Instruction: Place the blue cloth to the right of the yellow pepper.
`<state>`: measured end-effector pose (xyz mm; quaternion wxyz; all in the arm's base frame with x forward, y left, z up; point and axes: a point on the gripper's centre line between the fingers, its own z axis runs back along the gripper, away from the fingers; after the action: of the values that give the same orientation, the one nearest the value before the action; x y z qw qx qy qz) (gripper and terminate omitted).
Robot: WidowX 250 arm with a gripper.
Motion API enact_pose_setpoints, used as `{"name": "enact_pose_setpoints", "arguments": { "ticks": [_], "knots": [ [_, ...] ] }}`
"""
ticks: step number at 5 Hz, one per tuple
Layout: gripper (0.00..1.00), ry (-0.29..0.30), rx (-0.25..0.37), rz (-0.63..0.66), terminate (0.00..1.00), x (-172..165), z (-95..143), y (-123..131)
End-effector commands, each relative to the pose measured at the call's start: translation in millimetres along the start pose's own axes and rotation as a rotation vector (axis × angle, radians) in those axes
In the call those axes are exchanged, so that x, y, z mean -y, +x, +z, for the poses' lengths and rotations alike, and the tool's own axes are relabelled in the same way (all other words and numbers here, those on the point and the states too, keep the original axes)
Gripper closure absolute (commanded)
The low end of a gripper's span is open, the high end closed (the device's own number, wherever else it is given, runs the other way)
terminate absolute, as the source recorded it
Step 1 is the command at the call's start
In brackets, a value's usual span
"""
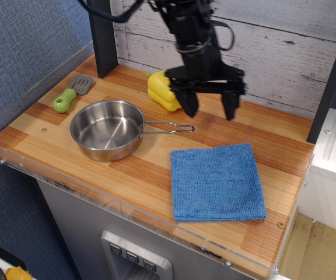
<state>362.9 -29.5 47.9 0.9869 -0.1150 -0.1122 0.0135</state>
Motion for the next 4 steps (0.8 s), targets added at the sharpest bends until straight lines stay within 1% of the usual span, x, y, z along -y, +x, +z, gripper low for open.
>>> {"name": "enact_pose_setpoints", "arguments": {
  "ticks": [1, 2, 3, 4],
  "knots": [
    [0.00, -0.001, 0.071, -0.114, 0.00, 40, 34, -16],
    [0.00, 0.003, 0.106, -0.130, 0.00, 51, 46, -35],
    [0.00, 0.004, 0.118, -0.136, 0.00, 59, 52, -53],
    [0.00, 0.017, 0.105, -0.084, 0.00, 50, 46, -72]
  ]
}}
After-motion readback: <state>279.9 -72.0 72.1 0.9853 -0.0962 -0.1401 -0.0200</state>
